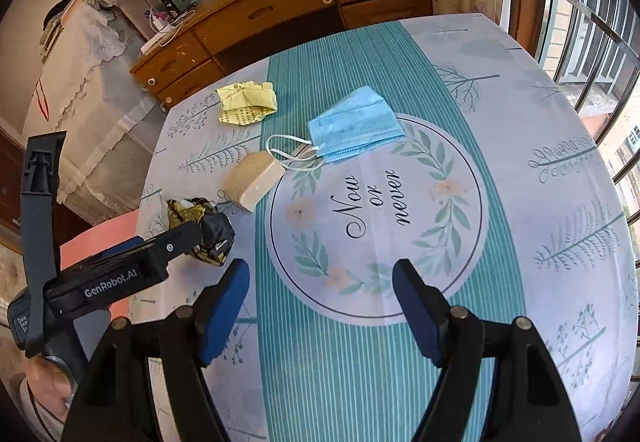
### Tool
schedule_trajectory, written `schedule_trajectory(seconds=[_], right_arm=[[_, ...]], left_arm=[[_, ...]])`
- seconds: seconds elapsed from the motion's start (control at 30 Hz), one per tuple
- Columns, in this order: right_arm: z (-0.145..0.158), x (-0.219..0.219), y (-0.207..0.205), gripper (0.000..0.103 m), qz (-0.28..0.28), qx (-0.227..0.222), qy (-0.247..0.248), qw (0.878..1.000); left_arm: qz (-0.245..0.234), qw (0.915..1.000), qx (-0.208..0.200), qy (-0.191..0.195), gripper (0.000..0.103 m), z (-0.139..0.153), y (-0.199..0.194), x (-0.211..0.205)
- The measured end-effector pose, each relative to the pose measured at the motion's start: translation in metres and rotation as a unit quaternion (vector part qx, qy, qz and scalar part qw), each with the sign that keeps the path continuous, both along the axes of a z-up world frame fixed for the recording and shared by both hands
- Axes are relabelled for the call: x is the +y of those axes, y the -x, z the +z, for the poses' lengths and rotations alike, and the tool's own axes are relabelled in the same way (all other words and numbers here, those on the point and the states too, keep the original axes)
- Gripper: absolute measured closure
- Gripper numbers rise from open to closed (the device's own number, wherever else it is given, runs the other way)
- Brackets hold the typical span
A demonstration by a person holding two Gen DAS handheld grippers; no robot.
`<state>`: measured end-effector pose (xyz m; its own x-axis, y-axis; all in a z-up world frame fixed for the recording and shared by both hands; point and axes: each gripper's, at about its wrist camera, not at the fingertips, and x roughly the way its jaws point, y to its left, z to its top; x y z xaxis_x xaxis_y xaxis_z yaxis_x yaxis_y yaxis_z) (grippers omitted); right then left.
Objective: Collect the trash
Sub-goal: 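Grasp the black-gold wrapper with the left gripper while the right gripper approaches the beige box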
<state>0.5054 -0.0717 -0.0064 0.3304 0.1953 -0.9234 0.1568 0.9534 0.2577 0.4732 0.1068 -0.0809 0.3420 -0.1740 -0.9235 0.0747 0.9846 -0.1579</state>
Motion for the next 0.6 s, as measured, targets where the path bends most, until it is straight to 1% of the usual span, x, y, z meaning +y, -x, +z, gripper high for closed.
schedule_trajectory(seconds=[0.07,0.2,0.23,0.27,0.3,0.33,0.4,0.43,0.53,0.6], right_arm=[[-0.006,0.004,-0.010,0.029,-0.001,0.003,0.003,1.000],[-0.015,0.012,-0.029,0.029,-0.002,0.010,0.002,1.000],[-0.018,0.015,-0.034,0.029,0.000,0.012,0.001,1.000],[-0.020,0.018,-0.038,0.029,0.002,0.013,0.001,1.000],[-0.021,0.022,-0.042,0.028,0.006,0.013,0.002,1.000],[-0.025,0.027,-0.047,0.028,0.010,0.015,0.002,1.000],[-0.030,0.036,-0.055,0.028,0.018,0.018,0.000,1.000],[-0.033,0.041,-0.059,0.028,0.022,0.019,0.000,1.000],[-0.040,0.055,-0.068,0.028,0.033,0.019,0.002,0.999],[-0.044,0.064,-0.073,0.029,0.041,0.014,0.008,0.999]], left_arm=[[-0.003,0.9999,0.011,0.007,0.001,-0.013,-0.012,0.000],[-0.007,0.9995,0.025,0.018,0.001,-0.023,-0.025,0.000],[-0.004,0.9994,0.029,0.020,0.003,-0.024,-0.027,0.002],[0.000,0.9991,0.033,0.028,0.012,-0.026,-0.029,0.005],[0.001,0.9986,0.036,0.038,0.019,-0.027,-0.032,0.009],[0.003,0.9983,0.040,0.043,0.030,-0.027,-0.033,0.013],[0.003,0.9978,0.042,0.051,0.032,-0.029,-0.035,0.021],[0.002,0.9979,0.040,0.051,0.034,-0.029,-0.035,0.024],[0.006,0.9989,0.032,0.034,0.035,-0.029,-0.032,0.038],[0.014,0.9987,0.033,0.036,0.036,-0.030,-0.032,0.048]])
